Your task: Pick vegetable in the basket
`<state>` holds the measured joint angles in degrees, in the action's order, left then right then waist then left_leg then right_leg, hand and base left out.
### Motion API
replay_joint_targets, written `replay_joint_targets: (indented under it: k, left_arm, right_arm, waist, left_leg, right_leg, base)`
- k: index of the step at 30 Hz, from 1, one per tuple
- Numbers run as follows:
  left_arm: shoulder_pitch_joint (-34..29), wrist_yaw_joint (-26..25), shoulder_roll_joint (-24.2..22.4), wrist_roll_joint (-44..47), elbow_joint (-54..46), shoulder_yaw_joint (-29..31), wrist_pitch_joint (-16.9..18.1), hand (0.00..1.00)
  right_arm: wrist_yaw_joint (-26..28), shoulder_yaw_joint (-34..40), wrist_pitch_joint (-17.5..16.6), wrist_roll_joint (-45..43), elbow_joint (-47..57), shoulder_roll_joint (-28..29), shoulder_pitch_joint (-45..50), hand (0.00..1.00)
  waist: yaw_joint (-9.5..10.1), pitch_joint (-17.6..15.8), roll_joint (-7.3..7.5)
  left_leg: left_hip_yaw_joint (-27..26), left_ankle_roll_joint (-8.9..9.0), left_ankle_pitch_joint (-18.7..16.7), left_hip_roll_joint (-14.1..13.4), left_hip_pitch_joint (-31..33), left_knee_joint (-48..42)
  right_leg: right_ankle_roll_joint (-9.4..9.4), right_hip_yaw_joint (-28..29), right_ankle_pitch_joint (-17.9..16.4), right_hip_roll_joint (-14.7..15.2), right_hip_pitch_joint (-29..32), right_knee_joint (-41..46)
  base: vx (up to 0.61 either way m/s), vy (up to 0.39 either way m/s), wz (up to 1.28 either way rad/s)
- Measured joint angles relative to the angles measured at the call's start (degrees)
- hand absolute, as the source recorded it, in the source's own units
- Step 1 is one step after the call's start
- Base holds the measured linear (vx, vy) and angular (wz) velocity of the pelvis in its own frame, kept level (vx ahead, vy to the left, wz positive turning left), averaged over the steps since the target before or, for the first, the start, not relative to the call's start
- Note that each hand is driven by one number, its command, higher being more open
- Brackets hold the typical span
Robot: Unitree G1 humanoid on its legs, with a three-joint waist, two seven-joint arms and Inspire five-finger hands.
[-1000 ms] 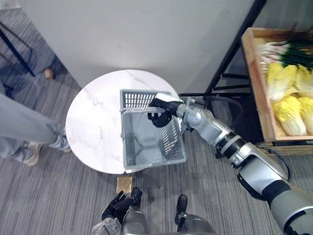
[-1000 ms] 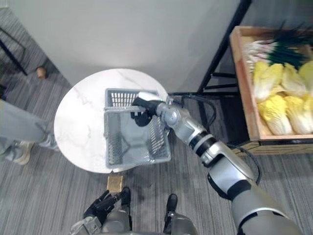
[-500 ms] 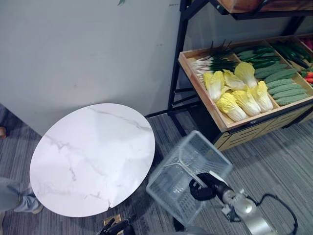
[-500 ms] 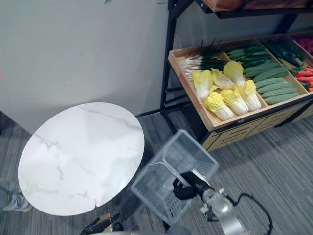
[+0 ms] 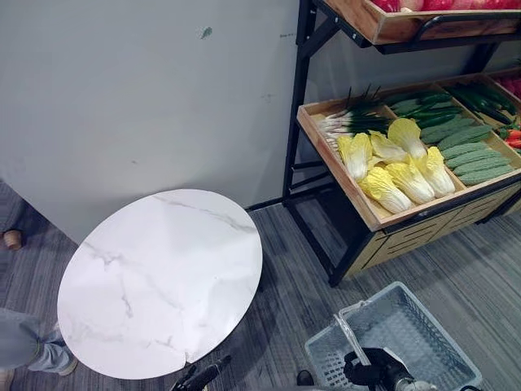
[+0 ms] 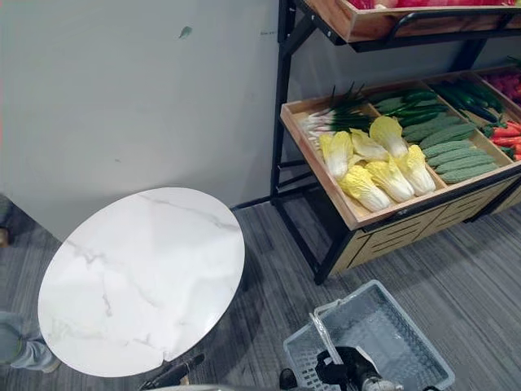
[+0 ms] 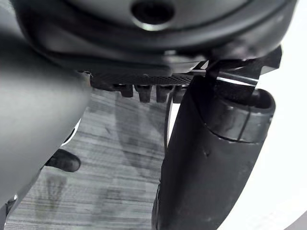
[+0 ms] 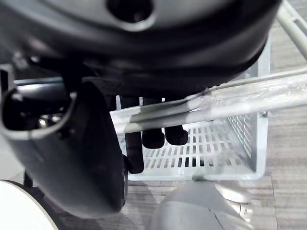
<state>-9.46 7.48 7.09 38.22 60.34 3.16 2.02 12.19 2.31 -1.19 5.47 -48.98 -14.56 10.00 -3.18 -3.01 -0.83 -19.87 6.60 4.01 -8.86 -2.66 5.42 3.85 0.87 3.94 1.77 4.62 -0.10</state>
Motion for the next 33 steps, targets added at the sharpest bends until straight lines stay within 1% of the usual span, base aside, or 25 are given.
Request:
replay_joint_targets:
  k: [1, 3, 5, 6, 7, 9, 12, 15, 17, 18, 19, 20, 21, 22, 23, 24, 25, 26, 27, 28, 29, 30, 31, 32, 33]
  left_arm:
    - [-0.01, 0.00, -0.02, 0.01, 0.00, 0.01, 0.00, 1.00]
    - [-0.04, 0.00, -0.09, -0.10, 0.07, 0.03, -0.12, 1.00]
    - [-0.05, 0.02, -0.16, -0.78, 0.16, 0.06, -0.30, 1.00]
    - [-0.04, 0.05, -0.21, -1.01, 0.30, 0.10, -0.39, 1.00]
    - [0.00, 0.10, -0.21, -1.50, 0.35, 0.11, -0.47, 1.00]
    - [0.26, 0.66, -0.20, -3.02, 0.69, 0.33, -0.70, 1.00]
    - [0.37, 1.72, -0.11, -4.65, 0.87, 0.40, -0.71, 1.00]
    - [0.94, 2.57, 0.05, -7.44, 1.27, 0.46, -0.85, 1.00]
    - [1.11, 2.68, 0.26, -9.26, 1.53, 0.55, -1.16, 1.00]
    - [1.28, 2.83, 0.32, -9.65, 1.91, 0.68, -1.52, 1.00]
    - [1.29, 2.84, 0.24, -9.68, 1.94, 1.08, -1.57, 1.00]
    - [1.62, 3.16, 0.38, -9.52, 1.83, 3.38, -1.79, 1.00]
    - [1.79, 3.26, 0.44, -9.25, 1.68, 5.25, -1.88, 1.00]
    - [1.89, 3.24, 0.21, -7.70, 0.78, 7.59, -1.71, 1.00]
    - [1.73, 3.01, -0.56, -6.04, 0.21, 8.31, -1.28, 1.00]
    - [1.31, 2.97, -1.97, -3.36, -0.42, 9.36, -0.81, 1.00]
    - [1.08, 2.99, -2.72, -2.37, -0.39, 9.29, -0.73, 1.00]
    - [1.24, 2.98, -3.18, -1.29, -0.41, 8.94, -0.68, 1.00]
    - [2.37, 2.85, -3.65, -0.54, -0.40, 8.03, -0.35, 1.00]
    - [2.46, 2.85, -3.57, -0.53, -0.46, 7.72, -0.05, 1.00]
    - [2.91, 3.09, -3.17, -0.49, -0.52, 7.01, 0.40, 1.00]
    - [3.11, 3.19, -2.68, -0.52, -0.35, 6.74, 0.33, 1.00]
    - [3.24, 2.87, -2.18, -0.53, -0.15, 6.75, 0.45, 1.00]
    - [3.52, 2.72, -2.00, -0.52, 0.11, 6.73, 0.55, 1.00]
    - [3.53, 2.57, -2.05, -0.50, 0.54, 6.70, 0.57, 1.00]
  right_arm:
    - [-0.03, 0.38, -0.07, -0.39, -0.85, 0.30, -0.20, 0.00]
    - [-0.92, 3.51, -0.54, -1.01, -7.94, 2.67, -2.09, 0.00]
    - [-1.75, 5.91, -0.86, -0.82, -11.61, 4.11, -2.15, 0.00]
    - [-2.56, 8.14, -0.87, -0.89, -12.49, 4.69, -2.22, 0.00]
    - [-2.77, 8.42, -0.73, -1.04, -12.75, 4.74, -2.24, 0.00]
    - [-3.83, 10.52, 0.45, -2.29, -14.23, 4.87, -2.25, 0.00]
    - [-4.01, 11.29, 0.76, -3.37, -14.44, 4.91, -1.69, 0.00]
    - [-4.03, 12.52, 0.88, -3.51, -14.45, 5.54, -1.44, 0.00]
    - [-4.02, 13.61, 0.86, -3.71, -14.45, 6.00, -1.26, 0.00]
    - [-3.97, 14.44, 0.77, -3.70, -14.48, 6.38, -1.17, 0.00]
    - [-3.95, 14.44, 0.65, -3.71, -14.47, 6.54, -1.11, 0.00]
    - [-3.90, 14.57, 0.37, -3.76, -14.43, 7.04, -1.06, 0.00]
    - [-3.90, 14.64, 0.37, -3.70, -14.41, 7.33, -1.24, 0.00]
    - [-3.68, 14.53, -0.22, -3.54, -14.13, 7.83, -1.43, 0.00]
    - [-3.08, 14.47, -0.87, -3.36, -14.19, 7.39, -1.62, 0.00]
    - [-2.58, 14.33, -0.86, -3.34, -14.47, 5.62, -2.62, 0.00]
    - [-2.53, 14.33, -0.90, -3.34, -14.40, 5.09, -2.87, 0.00]
    - [-2.41, 14.31, -1.18, -3.39, -14.00, 4.68, -3.07, 0.00]
    - [-2.26, 14.37, -1.17, -3.68, -13.73, 5.09, -3.56, 0.00]
    - [-2.23, 14.37, -1.17, -3.83, -13.71, 5.22, -3.51, 0.00]
    - [-2.24, 14.37, -0.82, -5.31, -13.73, 5.59, -3.01, 0.00]
    - [-2.28, 14.43, -0.64, -6.01, -13.73, 6.01, -2.58, 0.00]
    - [-2.28, 14.40, -0.19, -7.87, -13.73, 6.72, -1.30, 0.00]
    - [-2.27, 14.46, -0.06, -8.51, -13.72, 7.24, -0.30, 0.00]
    - [-2.26, 14.50, 0.16, -8.67, -13.72, 7.77, 0.91, 0.00]
  waist:
    - [0.00, 0.00, 0.00]
    - [0.10, 0.09, 0.00]
    - [0.16, 0.39, -0.06]
    - [0.14, 0.45, -0.14]
    - [0.14, 0.51, -0.14]
    - [0.17, 0.73, -0.01]
    - [0.16, 0.86, 0.24]
    - [0.14, 0.93, 0.37]
    - [0.04, 0.98, 0.27]
    - [0.01, 0.93, 0.23]
    - [-0.04, 0.88, 0.34]
    - [0.01, 0.36, 0.98]
    - [0.14, 0.15, 1.38]
    - [0.56, -0.74, 2.79]
    - [1.78, -1.07, 2.27]
    - [3.44, -1.68, -0.30]
    - [3.44, -1.68, -1.38]
    - [3.11, -1.75, -1.94]
    - [2.65, -2.55, -0.32]
    - [2.60, -2.53, -0.08]
    - [2.67, -2.84, 1.14]
    - [2.63, -3.12, 1.46]
    - [2.53, -3.16, 2.28]
    - [2.49, -3.29, 2.48]
    - [2.36, -3.42, 2.29]
  left_leg:
    - [0.02, -0.03, -0.02, 0.03, -0.05, 0.00]
    - [0.33, -0.28, -0.25, 0.35, -0.50, 0.00]
    - [0.89, -0.44, -0.39, 0.65, -0.73, 0.00]
    - [1.20, -0.58, -0.47, 0.89, -0.76, 0.00]
    - [1.32, -0.64, -0.51, 1.01, -0.75, 0.00]
    - [1.53, -0.92, -0.69, 1.40, -0.86, 0.01]
    - [1.20, -1.01, -0.83, 1.55, -1.31, 0.00]
    - [-0.23, -0.85, -1.28, 1.45, -2.29, 0.00]
    - [-2.00, -0.52, -1.93, 1.14, -3.28, -0.01]
    - [-3.99, 0.08, -2.97, 0.69, -4.44, -0.43]
    - [-4.70, 0.53, -3.77, 0.22, -4.38, -1.76]
    - [-4.92, 0.09, -6.36, -0.90, -2.96, -8.43]
    - [-3.64, -1.30, -7.76, -1.55, -1.53, -13.12]
    - [0.85, -3.73, -10.89, -2.15, 2.68, -23.62]
    - [7.14, -3.32, -13.83, -0.87, 4.15, -27.86]
    - [13.45, -3.66, -16.93, 0.65, 3.09, -28.11]
    - [14.85, -4.44, -18.96, 0.38, 2.50, -27.67]
    - [16.76, -2.99, -21.00, 0.24, 0.06, -23.93]
    - [15.04, -2.81, -21.44, 1.30, -1.00, -21.14]
    - [14.70, -2.90, -21.37, 1.48, -1.02, -20.81]
    - [12.77, -3.01, -21.28, 1.99, -1.21, -20.36]
    - [12.10, -3.02, -21.27, 2.21, -1.34, -20.22]
    - [10.86, -2.83, -21.06, 2.45, -1.90, -19.64]
    - [10.05, -2.84, -21.02, 2.78, -2.57, -19.04]
    - [9.19, -2.86, -20.98, 2.86, -3.51, -18.34]
  right_leg:
    - [0.01, -0.03, -0.02, 0.04, -0.06, 0.01]
    - [0.21, -0.39, -0.30, 0.42, -1.00, 0.00]
    - [0.32, -0.94, -0.62, 0.76, -1.54, 0.01]
    - [0.31, -1.18, -0.81, 1.05, -1.73, 0.02]
    - [0.33, -1.29, -0.90, 1.17, -1.78, 0.03]
    - [0.61, -1.51, -1.17, 1.58, -1.82, 0.42]
    - [0.69, -1.15, -1.21, 1.69, -1.83, 0.46]
    - [0.68, 0.23, -1.20, 1.40, -1.91, 0.53]
    - [0.62, 1.88, -1.22, 0.88, -2.03, 0.56]
    - [0.41, 3.85, -1.36, 0.13, -1.88, 0.86]
    - [0.15, 4.92, -1.54, -0.25, -1.61, 1.19]
    - [-0.08, 7.23, -1.68, -0.80, -1.19, 1.82]
    - [-0.44, 8.70, -1.59, -1.08, -0.80, 2.81]
    - [-0.60, 12.21, -1.66, -1.27, 0.04, 5.25]
    - [-0.37, 15.63, -1.52, -2.33, 0.75, 6.05]
    - [0.32, 20.51, -0.86, -4.98, 1.34, 6.22]
    - [0.15, 22.26, -0.68, -6.40, 1.41, 6.00]
    - [0.29, 24.48, -0.51, -7.90, 1.86, 5.93]
    - [-0.47, 24.46, 0.12, -7.26, 3.02, 5.34]
    - [-0.59, 24.43, 0.25, -7.01, 3.20, 4.98]
    - [-0.79, 24.27, 1.72, -6.02, 3.72, 3.81]
    - [-0.45, 24.22, 2.49, -5.59, 3.87, 3.31]
    - [0.05, 24.21, 3.40, -5.00, 4.05, 2.68]
    - [0.49, 24.28, 3.78, -4.78, 3.92, 2.49]
    - [1.02, 24.37, 4.16, -4.77, 3.58, 2.23]
  base:
    - [0.01, 0.023, 0.08]
    - [-0.01, 0.026, 0.08]
    - [-0.01, 0.025, 0.15]
    - [0.01, 0.024, 0.15]
    - [0.00, 0.026, 0.11]
    - [0.00, 0.026, 0.06]
    - [0.02, 0.012, -0.05]
    - [0.01, 0.009, -0.25]
    - [0.01, 0.006, -0.49]
    - [0.02, 0.001, -0.64]
    - [0.04, -0.012, -0.84]
    - [0.03, -0.028, -0.75]
    - [0.05, -0.074, -1.20]
    - [0.04, -0.060, -1.47]
    - [0.01, 0.033, -2.36]
    - [-0.04, 0.118, -2.18]
    - [-0.07, 0.185, -2.16]
    - [-0.08, 0.195, -1.54]
    - [-0.06, 0.156, -1.19]
    - [-0.07, 0.175, -0.96]
    - [-0.05, 0.108, -0.57]
    - [-0.05, 0.134, -0.72]
    - [0.00, 0.060, -0.45]
    - [0.05, 0.086, -0.47]
    - [0.05, 0.060, -0.30]
